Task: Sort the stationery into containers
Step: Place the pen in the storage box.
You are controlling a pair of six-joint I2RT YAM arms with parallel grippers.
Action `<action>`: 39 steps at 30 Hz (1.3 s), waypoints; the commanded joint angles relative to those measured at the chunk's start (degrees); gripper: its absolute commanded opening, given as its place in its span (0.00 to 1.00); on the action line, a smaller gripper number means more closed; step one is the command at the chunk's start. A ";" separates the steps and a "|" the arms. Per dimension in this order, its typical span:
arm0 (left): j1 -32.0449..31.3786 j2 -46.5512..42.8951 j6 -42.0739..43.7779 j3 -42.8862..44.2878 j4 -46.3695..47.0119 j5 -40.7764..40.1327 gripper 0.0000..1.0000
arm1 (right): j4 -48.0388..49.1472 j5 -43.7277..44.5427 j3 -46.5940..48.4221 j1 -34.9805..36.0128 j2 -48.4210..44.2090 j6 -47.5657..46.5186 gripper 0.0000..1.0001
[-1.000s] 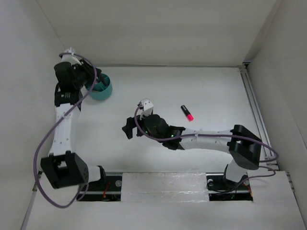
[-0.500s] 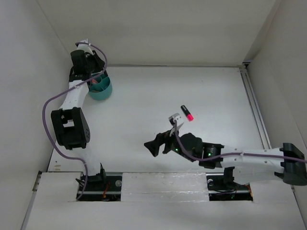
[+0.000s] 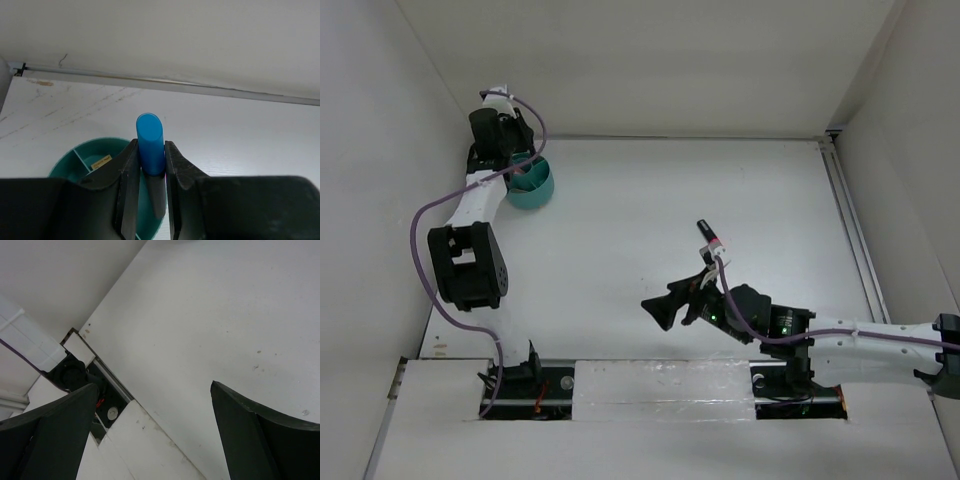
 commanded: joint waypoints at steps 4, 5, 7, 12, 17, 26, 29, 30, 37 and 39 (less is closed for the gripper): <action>0.13 1.44 2.41 -3.27 3.48 -4.00 0.00 | 1.32 0.47 -0.65 0.58 -1.43 -0.09 1.00; 0.13 1.44 2.42 -3.27 3.48 -4.00 0.00 | 1.32 0.47 -0.65 0.58 -1.43 -0.09 1.00; 0.13 1.44 2.42 -3.27 3.48 -3.30 0.00 | 1.32 0.47 -1.27 0.58 -2.04 -0.09 1.00; 0.13 1.44 2.42 -3.89 3.48 -3.30 0.00 | 1.32 0.47 -2.32 0.58 -3.27 -0.09 1.00; 0.13 1.44 2.42 -5.03 3.48 -2.77 0.06 | 1.32 0.47 -3.46 1.11 -5.03 -0.09 1.00; 0.13 1.44 2.42 -5.56 4.01 -1.63 0.06 | 1.32 0.99 -5.13 1.11 -7.32 0.44 1.00; 0.13 1.44 2.42 -6.08 4.01 -0.14 0.09 | 1.32 0.99 -5.13 1.11 -7.85 0.44 1.00; 0.13 1.44 2.42 -6.08 4.01 0.39 0.11 | 1.32 0.99 -5.13 1.11 -7.85 0.44 1.00; 0.13 1.97 2.95 -6.08 4.01 0.66 0.12 | 0.70 0.99 -5.13 1.11 -8.46 0.44 1.00; 0.13 1.97 2.95 -6.08 4.01 0.66 0.16 | 0.70 0.99 -5.13 1.11 -9.08 0.44 1.00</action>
